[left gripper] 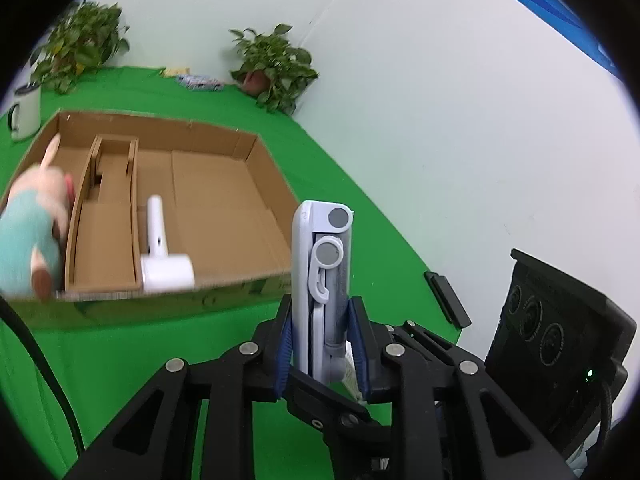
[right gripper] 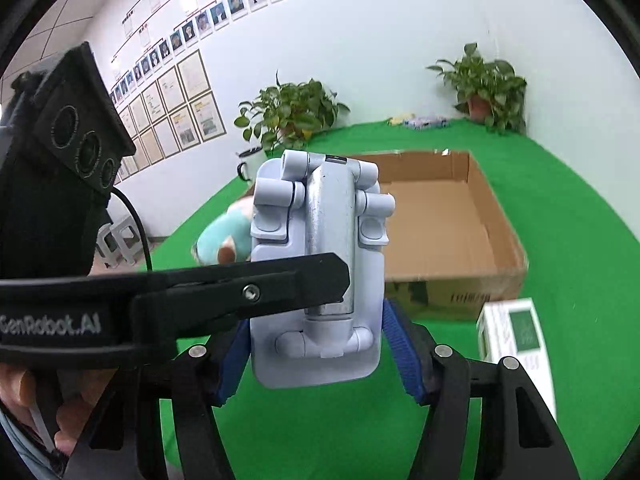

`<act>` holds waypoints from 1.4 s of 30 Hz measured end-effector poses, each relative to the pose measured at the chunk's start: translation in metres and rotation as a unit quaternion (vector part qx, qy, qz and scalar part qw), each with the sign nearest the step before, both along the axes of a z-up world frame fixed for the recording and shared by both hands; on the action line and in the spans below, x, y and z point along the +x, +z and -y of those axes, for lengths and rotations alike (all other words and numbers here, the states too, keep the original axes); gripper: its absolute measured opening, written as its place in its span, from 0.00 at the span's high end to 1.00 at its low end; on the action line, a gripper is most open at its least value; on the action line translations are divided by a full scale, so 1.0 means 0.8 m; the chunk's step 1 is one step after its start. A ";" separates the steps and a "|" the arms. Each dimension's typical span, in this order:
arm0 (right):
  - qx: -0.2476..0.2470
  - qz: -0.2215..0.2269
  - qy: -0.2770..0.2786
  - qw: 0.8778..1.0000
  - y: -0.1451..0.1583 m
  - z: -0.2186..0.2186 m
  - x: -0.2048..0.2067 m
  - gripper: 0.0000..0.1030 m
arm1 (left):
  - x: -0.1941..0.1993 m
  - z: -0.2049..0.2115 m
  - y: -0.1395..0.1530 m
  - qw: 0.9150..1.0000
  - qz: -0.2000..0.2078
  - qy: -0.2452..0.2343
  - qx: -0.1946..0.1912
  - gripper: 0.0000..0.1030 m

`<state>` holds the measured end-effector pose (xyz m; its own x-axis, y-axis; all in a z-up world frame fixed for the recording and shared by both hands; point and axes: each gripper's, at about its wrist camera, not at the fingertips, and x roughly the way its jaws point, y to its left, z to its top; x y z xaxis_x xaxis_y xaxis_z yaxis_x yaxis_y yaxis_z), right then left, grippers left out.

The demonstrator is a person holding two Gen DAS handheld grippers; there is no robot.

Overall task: Organize objects
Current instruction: 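Lift the white phone stand with the right gripper toward the box, then lower the phone stand into the box beside the hair dryer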

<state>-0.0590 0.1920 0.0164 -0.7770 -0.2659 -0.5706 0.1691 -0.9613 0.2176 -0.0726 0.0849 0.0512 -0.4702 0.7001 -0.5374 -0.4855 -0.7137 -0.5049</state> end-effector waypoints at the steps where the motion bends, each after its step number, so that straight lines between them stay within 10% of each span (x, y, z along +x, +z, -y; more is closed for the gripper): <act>1: 0.002 -0.004 -0.001 1.000 0.006 -0.001 -0.005 0.43 | -0.005 -0.001 0.006 1.000 -0.004 -0.002 0.000 0.77; 32: 0.017 0.030 0.008 0.999 0.093 -0.030 -0.204 0.44 | -0.179 -0.019 0.055 1.000 0.021 0.001 -0.009 0.78; 42: -0.018 0.148 0.013 0.989 0.033 -0.057 -0.291 0.45 | -0.242 -0.039 -0.024 0.991 0.128 -0.008 -0.045 0.78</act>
